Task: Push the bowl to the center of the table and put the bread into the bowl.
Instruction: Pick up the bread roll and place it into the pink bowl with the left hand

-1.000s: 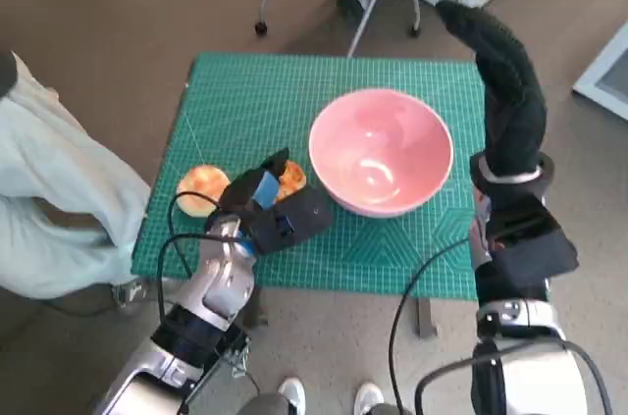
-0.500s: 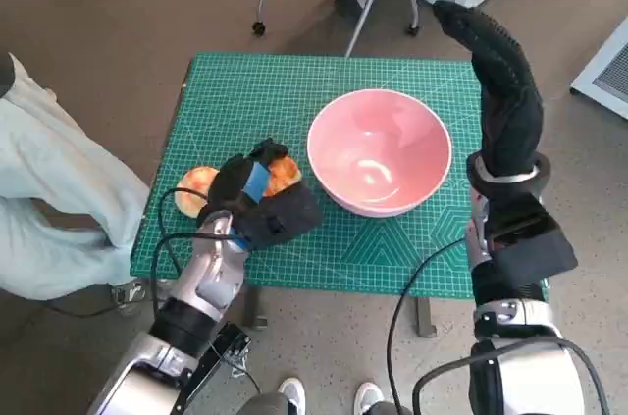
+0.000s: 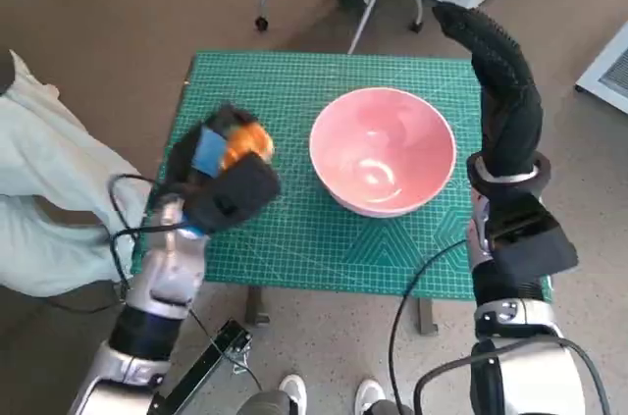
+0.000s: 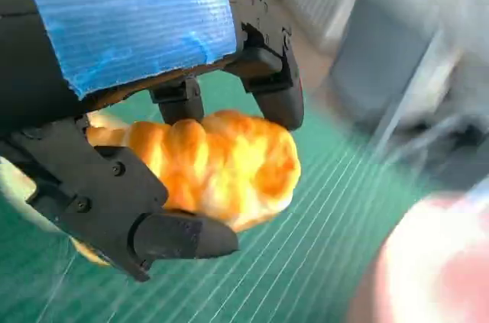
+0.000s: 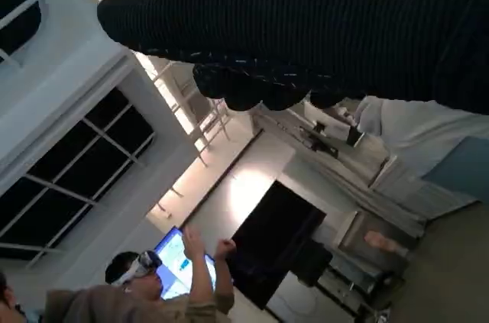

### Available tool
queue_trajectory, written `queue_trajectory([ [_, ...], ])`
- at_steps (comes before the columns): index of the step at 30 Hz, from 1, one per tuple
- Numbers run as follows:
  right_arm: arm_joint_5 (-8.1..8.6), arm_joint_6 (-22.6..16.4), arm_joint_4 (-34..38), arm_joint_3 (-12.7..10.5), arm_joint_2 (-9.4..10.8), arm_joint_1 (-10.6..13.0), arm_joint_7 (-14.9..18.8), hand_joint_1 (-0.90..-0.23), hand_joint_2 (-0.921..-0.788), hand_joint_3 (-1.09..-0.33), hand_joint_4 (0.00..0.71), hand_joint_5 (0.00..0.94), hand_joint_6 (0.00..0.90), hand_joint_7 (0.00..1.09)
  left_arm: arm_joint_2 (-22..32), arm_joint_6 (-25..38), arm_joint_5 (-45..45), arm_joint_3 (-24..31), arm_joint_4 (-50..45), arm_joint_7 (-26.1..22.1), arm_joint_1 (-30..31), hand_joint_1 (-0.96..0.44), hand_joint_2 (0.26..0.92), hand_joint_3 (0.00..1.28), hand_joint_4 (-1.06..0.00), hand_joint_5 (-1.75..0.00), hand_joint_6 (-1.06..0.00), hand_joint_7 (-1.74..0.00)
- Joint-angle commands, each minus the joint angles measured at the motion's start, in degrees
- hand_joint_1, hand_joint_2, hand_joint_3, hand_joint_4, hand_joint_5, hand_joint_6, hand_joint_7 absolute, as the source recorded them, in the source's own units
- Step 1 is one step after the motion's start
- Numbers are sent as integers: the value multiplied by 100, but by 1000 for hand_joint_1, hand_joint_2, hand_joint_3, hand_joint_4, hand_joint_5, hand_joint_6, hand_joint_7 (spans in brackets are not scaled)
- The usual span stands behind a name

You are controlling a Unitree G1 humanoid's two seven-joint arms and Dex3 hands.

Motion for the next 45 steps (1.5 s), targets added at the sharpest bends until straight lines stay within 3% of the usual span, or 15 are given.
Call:
queue_trajectory([
  [1, 56, 56, 88, -5, -5, 100, 90, -567, -921, -752, 323, 0, 11, 836, -96, -306, 4, 167, -628, 258, -98, 3, 759, 267, -876, -987, -674, -1140],
  [7, 171, 72, 79, -27, -4, 91, 203, -563, -921, -750, 322, 0, 11, 836, -79, -899, 82, 51, -763, 371, -339, 2, 831, 114, -911, -868, -685, -1163],
  [19, 433, 77, 49, -62, 6, 127, 439, -569, -921, -715, 326, 2, 11, 830, -144, -1759, 157, -577, -214, -112, -1160, 1, 846, 76, -914, -966, -709, -1032],
  [25, 502, 84, 39, -89, -20, 152, 510, -569, -921, -708, 328, 2, 15, 827, -258, -2567, 310, -1004, 899, -7, -1619, 0, 884, 33, -888, -980, -668, -1085],
  [34, 415, 84, -55, -124, -83, 227, 455, -553, -921, -710, 329, 3, 23, 824, -561, -3766, 571, -1477, 3036, 381, -2432, -1, 918, 19, -822, -1017, -612, -1180],
  [39, 389, 64, -85, -137, -120, 273, 444, -562, -921, -713, 325, 1, 22, 826, -746, -4106, 701, -1652, 4092, 570, -2811, -1, 920, 48, -777, -1044, -581, -1237],
  [41, 379, 60, -111, -139, -131, 291, 437, -570, -921, -711, 325, 0, 19, 826, -827, -4201, 654, -1671, 4477, 470, -2940, -1, 921, 74, -742, -1084, -557, -1261],
  [42, 386, 62, -122, -141, -136, 299, 444, -574, -921, -710, 325, 0, 17, 826, -867, -4187, 537, -1647, 4640, 188, -2995, -1, 921, 89, -722, -1107, -542, -1273],
  [43, 391, 63, -129, -142, -139, 304, 448, -576, -921, -709, 325, 0, 15, 826, -895, -4184, 453, -1630, 4763, -11, -3038, -1, 921, 136, -675, -1160, -483, -1327],
  [44, 399, 64, -133, -146, -145, 312, 454, -580, -921, -707, 325, 0, 14, 826, -899, -4090, 280, -1599, 4837, -538, -3081, -1, 921, 215, -595, -1250, -384, -1417],
  [45, 404, 65, -137, -149, -148, 317, 458, -582, -921, -705, 325, 0, 13, 825, -901, -4032, 162, -1574, 4895, -908, -3115, -26, 897, 230, -476, -1086, -307, -1254],
])
